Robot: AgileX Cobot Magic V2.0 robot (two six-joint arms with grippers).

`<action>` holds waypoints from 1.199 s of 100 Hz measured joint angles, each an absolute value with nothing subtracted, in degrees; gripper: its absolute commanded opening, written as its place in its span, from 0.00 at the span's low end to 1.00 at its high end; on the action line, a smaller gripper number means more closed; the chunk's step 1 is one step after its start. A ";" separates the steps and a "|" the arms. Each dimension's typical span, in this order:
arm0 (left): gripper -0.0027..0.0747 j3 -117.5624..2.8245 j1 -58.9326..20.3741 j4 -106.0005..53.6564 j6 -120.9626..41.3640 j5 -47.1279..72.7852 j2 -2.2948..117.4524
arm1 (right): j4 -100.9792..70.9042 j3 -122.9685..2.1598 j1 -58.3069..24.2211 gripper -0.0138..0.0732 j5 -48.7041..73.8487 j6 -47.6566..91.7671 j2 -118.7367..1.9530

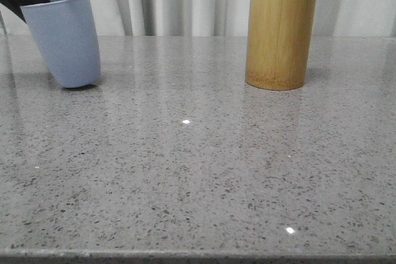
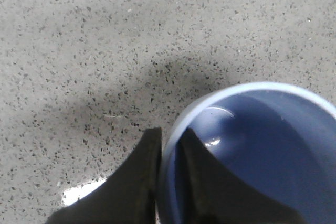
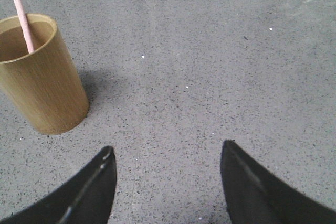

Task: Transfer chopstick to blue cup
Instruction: 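Grasp the light blue cup rim with the left gripper, then slide the blue cup toward the bamboo cup with the left gripper, release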

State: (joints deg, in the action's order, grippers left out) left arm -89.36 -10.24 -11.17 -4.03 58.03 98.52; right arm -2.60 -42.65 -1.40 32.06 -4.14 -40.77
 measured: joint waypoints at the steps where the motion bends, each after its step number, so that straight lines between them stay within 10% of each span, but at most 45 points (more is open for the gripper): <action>1: 0.01 -89.61 -10.37 -11.17 -4.03 58.23 98.52 | -2.60 -42.65 -1.40 0.67 32.06 -4.14 -40.77; 87: 0.02 -108.35 -24.86 -11.54 -2.57 62.94 111.53 | -2.60 -42.65 -1.40 0.67 33.82 -4.14 -40.77; 120: 0.43 -108.71 -24.86 -11.54 -2.52 63.18 111.53 | -2.72 -42.65 -1.40 0.67 33.92 -4.14 -40.77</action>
